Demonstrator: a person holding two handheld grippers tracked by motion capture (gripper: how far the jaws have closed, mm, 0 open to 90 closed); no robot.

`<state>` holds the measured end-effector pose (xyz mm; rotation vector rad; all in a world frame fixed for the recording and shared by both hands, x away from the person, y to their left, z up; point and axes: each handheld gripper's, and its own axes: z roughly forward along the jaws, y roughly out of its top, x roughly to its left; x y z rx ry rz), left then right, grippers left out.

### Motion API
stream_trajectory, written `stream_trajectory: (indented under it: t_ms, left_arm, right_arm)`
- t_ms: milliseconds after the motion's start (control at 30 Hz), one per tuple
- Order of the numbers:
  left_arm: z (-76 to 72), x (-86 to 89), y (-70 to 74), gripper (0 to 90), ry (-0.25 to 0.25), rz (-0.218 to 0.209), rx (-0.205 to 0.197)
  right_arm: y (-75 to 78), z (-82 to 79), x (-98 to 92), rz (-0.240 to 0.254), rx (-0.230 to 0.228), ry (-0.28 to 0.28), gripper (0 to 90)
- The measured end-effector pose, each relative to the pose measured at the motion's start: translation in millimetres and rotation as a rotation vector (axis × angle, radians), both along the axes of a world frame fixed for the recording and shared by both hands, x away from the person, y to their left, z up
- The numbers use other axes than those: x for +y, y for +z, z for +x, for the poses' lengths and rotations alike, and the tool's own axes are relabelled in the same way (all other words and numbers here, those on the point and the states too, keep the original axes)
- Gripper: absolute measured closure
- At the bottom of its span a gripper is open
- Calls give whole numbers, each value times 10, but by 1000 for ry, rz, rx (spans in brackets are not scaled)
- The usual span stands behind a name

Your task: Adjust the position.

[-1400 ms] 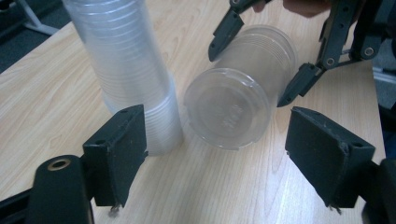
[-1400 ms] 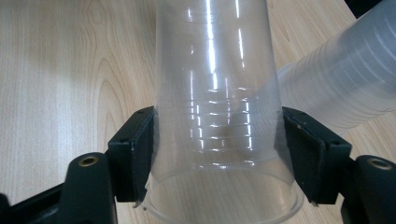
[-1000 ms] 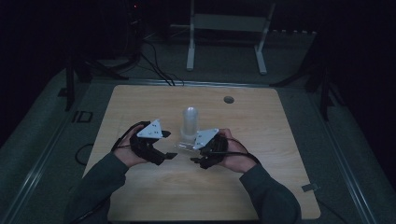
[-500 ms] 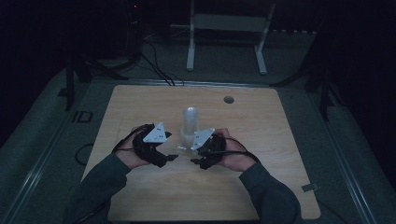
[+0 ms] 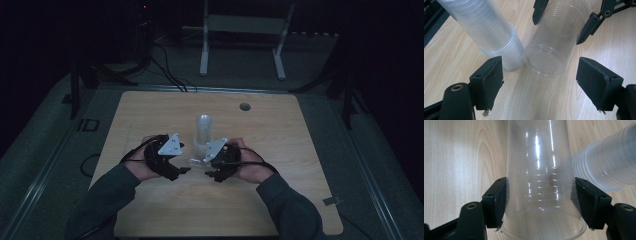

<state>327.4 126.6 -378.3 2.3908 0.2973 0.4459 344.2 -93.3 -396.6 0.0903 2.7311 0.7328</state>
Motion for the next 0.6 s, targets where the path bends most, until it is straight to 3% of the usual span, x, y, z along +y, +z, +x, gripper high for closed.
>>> stream_trajectory:
  t_ms: [233,600]
  left_arm:
    - [-25,-45,-1,221,-1,56,-24]
    - [-19,-162,-9,224,-49,133,-1]
  right_arm:
    - [-10,-8,14,-16,2,3,312]
    - [-14,-31,45,-45,-15,19,313]
